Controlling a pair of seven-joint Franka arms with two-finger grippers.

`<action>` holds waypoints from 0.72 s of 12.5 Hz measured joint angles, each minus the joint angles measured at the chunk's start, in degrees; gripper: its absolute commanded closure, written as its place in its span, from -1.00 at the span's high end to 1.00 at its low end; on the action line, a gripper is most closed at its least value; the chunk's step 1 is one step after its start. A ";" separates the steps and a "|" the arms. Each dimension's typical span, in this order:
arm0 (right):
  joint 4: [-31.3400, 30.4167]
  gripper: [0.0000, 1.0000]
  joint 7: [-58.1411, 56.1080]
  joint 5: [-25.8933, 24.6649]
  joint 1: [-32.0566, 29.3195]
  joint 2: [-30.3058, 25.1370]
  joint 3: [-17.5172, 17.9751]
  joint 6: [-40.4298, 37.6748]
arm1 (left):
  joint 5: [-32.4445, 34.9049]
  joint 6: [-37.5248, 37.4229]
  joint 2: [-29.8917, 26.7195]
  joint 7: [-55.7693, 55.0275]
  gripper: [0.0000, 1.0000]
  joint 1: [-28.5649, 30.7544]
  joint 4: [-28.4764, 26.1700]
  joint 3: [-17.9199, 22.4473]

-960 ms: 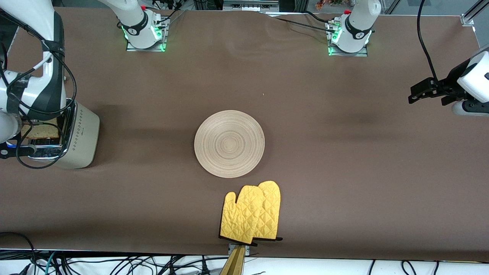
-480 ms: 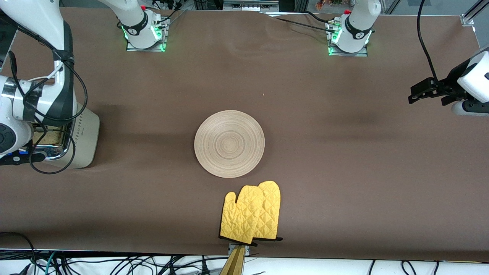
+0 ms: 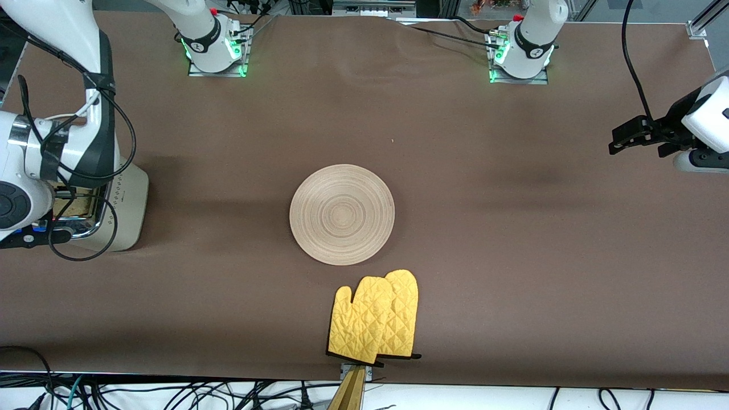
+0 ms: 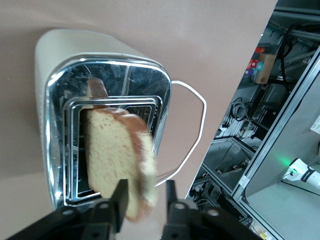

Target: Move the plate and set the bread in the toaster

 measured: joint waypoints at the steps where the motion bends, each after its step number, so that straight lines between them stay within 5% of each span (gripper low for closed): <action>1: 0.49 1.00 0.00 1.00 0.57 -1.17 0.00 -1.46 | 0.00 0.00 0.00 0.00 1.00 0.00 0.00 0.01; 9: 0.35 1.00 -0.16 24.61 1.02 -13.65 -1.81 -11.61 | 0.00 0.00 0.03 0.00 1.00 0.07 0.04 0.14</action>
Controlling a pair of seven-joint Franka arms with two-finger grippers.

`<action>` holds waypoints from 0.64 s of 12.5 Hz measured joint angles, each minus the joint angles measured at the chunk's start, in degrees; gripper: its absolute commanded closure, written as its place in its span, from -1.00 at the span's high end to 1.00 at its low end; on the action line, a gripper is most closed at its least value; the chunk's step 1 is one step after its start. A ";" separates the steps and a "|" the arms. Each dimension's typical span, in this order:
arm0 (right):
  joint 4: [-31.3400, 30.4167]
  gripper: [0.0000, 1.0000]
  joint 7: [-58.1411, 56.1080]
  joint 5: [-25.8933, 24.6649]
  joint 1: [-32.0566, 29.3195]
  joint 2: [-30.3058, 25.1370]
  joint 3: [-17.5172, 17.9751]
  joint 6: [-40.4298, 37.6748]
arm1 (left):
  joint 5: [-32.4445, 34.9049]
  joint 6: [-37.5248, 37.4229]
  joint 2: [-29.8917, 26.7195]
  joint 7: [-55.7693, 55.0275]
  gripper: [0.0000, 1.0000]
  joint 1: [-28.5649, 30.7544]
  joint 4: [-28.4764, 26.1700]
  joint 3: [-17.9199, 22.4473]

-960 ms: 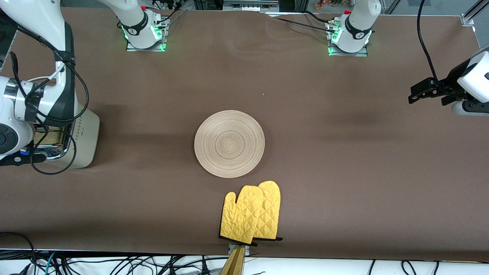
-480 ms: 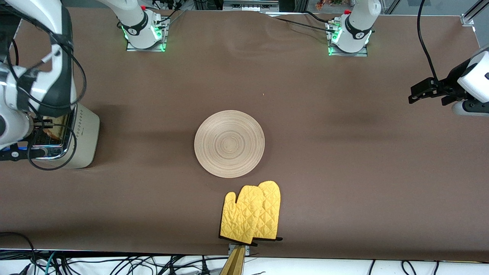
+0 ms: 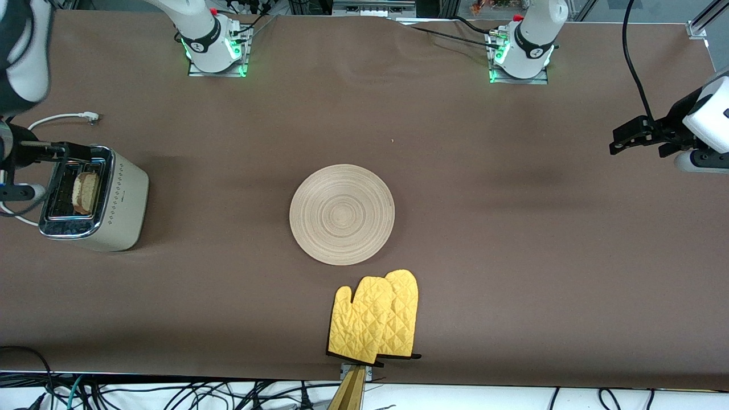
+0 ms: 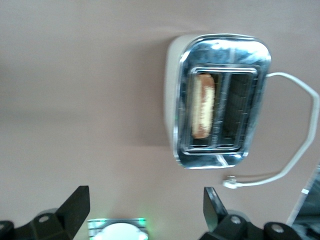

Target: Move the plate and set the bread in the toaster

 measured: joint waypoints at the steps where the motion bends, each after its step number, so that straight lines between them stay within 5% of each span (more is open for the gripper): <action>1: -0.87 1.00 -0.27 0.91 -0.07 -1.30 -0.29 0.05 | 0.00 0.00 0.00 0.00 1.00 0.01 0.00 0.04; 8: -3.81 1.00 -1.57 1.05 -0.25 -5.06 1.60 0.29 | 0.00 0.00 0.00 0.00 1.00 0.01 0.01 0.04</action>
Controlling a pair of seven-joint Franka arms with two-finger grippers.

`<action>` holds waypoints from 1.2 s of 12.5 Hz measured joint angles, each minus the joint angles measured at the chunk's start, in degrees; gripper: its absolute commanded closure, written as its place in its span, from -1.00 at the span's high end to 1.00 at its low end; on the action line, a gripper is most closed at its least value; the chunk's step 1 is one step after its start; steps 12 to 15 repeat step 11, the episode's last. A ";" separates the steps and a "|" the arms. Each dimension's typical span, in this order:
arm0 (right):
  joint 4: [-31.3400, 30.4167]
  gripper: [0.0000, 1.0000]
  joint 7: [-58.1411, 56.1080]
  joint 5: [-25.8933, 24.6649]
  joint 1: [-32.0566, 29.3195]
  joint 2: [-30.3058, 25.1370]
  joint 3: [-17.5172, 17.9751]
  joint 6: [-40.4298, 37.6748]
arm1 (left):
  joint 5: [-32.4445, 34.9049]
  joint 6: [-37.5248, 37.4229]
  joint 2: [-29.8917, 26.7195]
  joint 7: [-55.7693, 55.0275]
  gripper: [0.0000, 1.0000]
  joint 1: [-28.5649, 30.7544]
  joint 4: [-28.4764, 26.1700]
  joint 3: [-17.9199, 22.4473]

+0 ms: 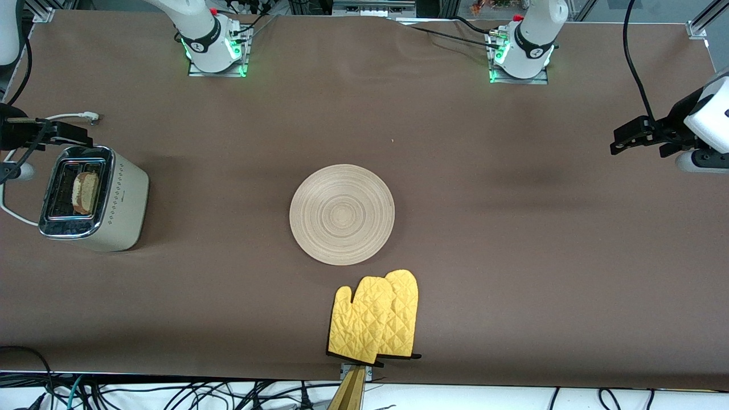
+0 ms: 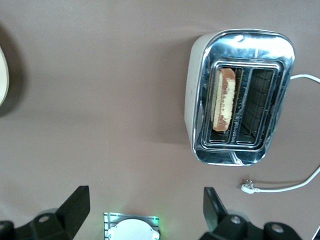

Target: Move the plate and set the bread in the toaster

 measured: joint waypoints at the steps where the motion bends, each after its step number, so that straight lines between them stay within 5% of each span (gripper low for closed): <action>1: -0.02 1.00 -0.03 -0.11 -2.81 -0.37 3.31 0.00 | 0.00 0.00 0.00 0.00 1.00 0.01 0.00 0.02; 4: -1.59 1.00 0.30 -2.76 -20.24 -2.88 23.03 0.60 | 0.00 0.00 0.00 0.00 1.00 0.02 0.00 0.03; 6: -6.86 1.00 3.34 -4.66 -25.44 -7.29 29.97 4.09 | 0.00 0.00 0.01 0.00 1.00 0.02 0.00 0.03; 15: -10.90 1.00 4.51 -4.81 -25.68 -11.26 31.06 6.88 | 0.00 0.00 0.02 0.00 1.00 0.03 0.00 0.05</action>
